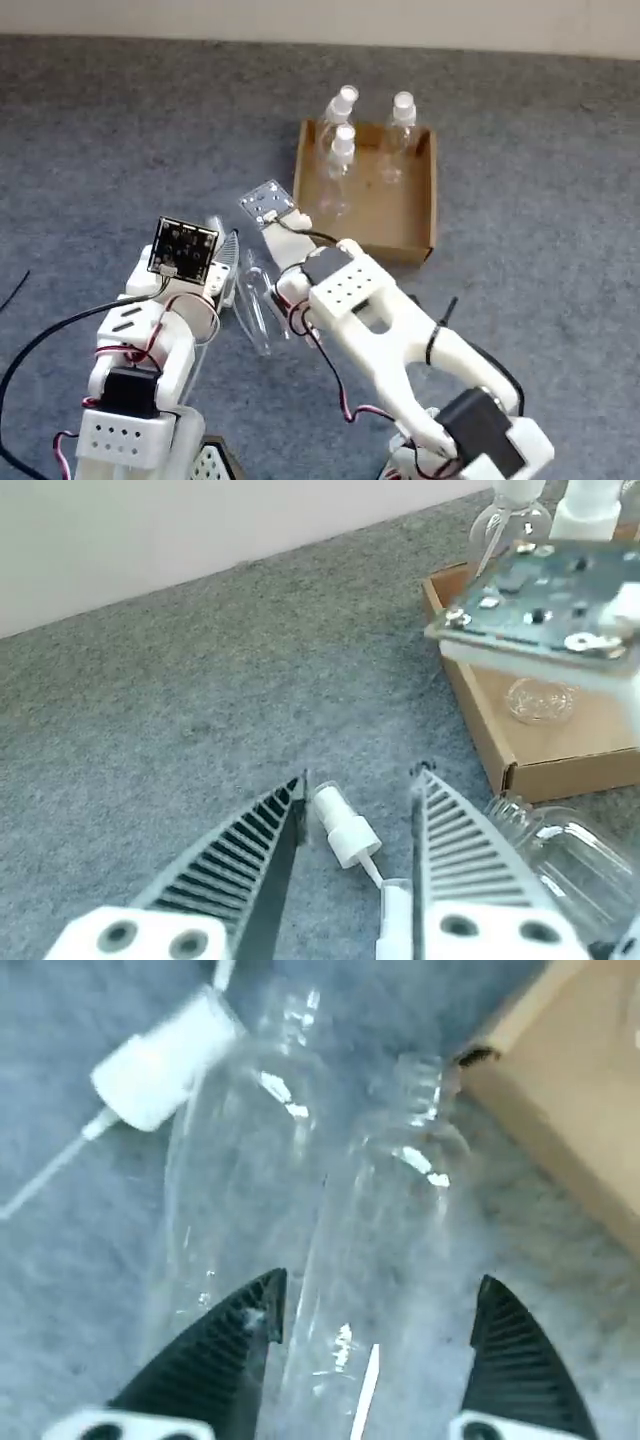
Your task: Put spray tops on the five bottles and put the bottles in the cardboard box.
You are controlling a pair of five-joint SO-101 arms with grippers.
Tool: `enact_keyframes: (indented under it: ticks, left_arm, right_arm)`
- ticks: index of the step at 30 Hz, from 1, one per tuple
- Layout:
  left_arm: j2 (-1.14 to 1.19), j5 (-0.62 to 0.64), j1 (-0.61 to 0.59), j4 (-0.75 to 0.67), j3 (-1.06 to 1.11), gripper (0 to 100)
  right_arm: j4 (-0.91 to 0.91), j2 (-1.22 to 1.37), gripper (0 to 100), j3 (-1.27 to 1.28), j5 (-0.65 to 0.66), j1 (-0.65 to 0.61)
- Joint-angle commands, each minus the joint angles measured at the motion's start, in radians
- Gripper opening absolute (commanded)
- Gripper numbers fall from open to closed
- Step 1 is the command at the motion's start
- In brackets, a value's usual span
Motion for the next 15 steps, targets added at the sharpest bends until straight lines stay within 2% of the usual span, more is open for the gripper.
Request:
enact_keyframes:
  ticks: [1, 7, 9, 13, 15]
  left_arm:
    - [-0.012, -0.006, -0.013, -0.018, -0.007, 15]
    - [-0.012, -0.006, -0.013, -0.018, -0.007, 15]
    - [-0.012, -0.006, -0.013, -0.018, -0.007, 15]
    - [-0.01, -0.006, -0.013, -0.02, -0.007, 15]
    - [-0.01, -0.006, -0.013, -0.02, -0.007, 15]
  right_arm:
    - [-0.036, 0.025, 24.1, -0.058, -0.018, -0.012]
    - [-0.079, 0.058, 23.5, -0.047, -0.021, -0.015]
    - [-0.079, 0.05, 17.9, -0.047, -0.018, -0.028]
    - [-0.059, 0.015, 0.0, -0.031, 0.037, -0.068]
    - [-0.041, -0.024, 1.2, -0.007, 0.048, -0.093]
